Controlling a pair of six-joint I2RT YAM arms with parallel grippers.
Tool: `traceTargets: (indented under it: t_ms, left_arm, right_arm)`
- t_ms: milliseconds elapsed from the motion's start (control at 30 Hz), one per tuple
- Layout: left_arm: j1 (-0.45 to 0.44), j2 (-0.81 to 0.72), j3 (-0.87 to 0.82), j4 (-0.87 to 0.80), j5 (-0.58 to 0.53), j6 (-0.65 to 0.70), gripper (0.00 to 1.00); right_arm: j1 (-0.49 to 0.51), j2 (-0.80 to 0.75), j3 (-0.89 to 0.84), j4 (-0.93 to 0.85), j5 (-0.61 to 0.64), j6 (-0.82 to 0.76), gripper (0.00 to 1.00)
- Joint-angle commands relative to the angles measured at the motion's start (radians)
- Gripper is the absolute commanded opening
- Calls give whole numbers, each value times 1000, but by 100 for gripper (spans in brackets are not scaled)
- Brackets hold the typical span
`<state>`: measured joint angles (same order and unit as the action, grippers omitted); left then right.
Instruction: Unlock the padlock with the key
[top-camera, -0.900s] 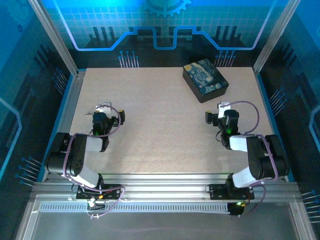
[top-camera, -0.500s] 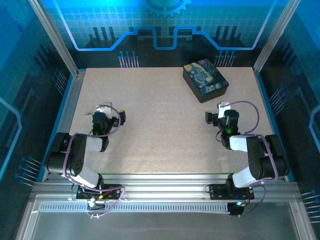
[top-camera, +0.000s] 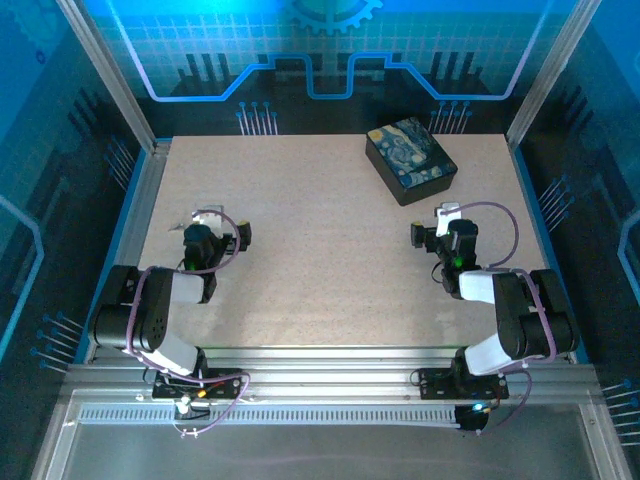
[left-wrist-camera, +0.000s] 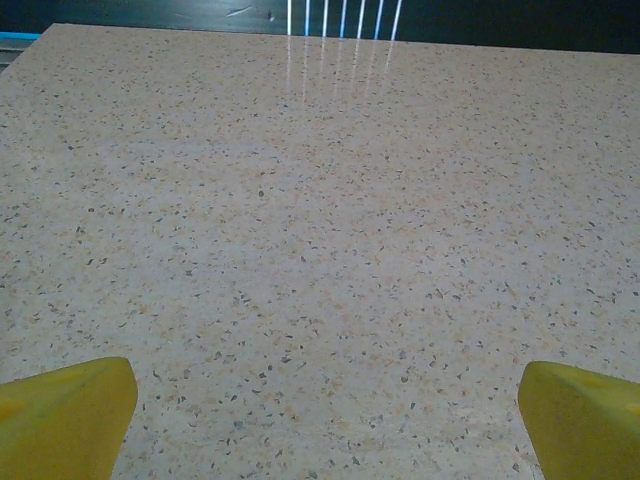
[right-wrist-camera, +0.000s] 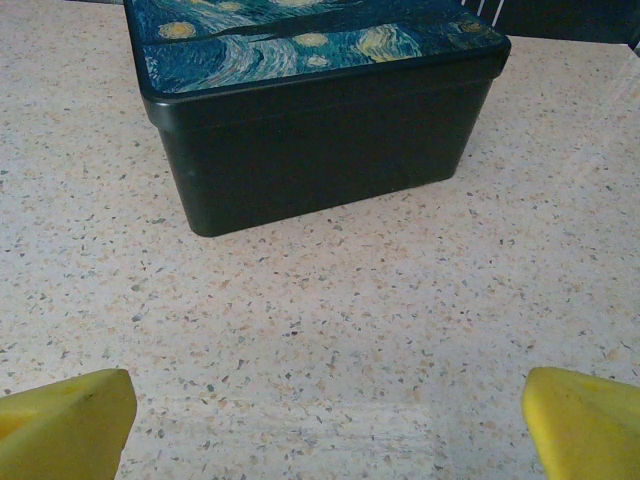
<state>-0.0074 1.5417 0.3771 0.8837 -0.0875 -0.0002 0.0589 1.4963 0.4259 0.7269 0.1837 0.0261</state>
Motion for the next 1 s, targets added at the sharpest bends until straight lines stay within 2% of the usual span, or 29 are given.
traceTargets:
  t_ms: [0, 100, 167, 233, 333, 400, 467, 567, 667, 800, 967]
  left_arm:
    - [9, 1, 16, 2, 26, -3, 99]
    - [10, -2, 18, -1, 23, -6, 99]
    - [11, -33, 42, -66, -7, -17, 99]
    - [11, -112, 113, -262, -105, -48, 99]
    - [9, -176, 286, -618, -281, -104, 99]
    - [9, -185, 354, -714, -327, -161, 99]
    - [9, -193, 391, -766, -320, -223, 99]
    - [8, -194, 438, -848, -275, -276, 99]
    - [-8, -181, 486, -950, -284, -315, 99]
    - [-81, -175, 525, -1023, -298, -284, 99]
    - [-190, -163, 576, -1068, -317, -226, 99]
  right_arm:
    - [12, -1, -4, 42, 21, 11, 100]
    - [12, -2, -5, 42, 19, 11, 100]
    - [13, -28, 13, 6, 26, 9, 100]
    - [12, -126, 114, -270, 19, 27, 100]
    - [-38, -146, 275, -551, -36, 133, 100]
    - [-89, -90, 382, -655, -98, 191, 100]
    - [-142, -24, 464, -677, -126, 243, 99]
    - [-224, 119, 640, -723, -242, 332, 97]
    - [-263, 274, 843, -803, -321, 344, 96]
    - [-289, 445, 1070, -889, -403, 344, 94]
    - [-293, 605, 1270, -988, -454, 306, 93]
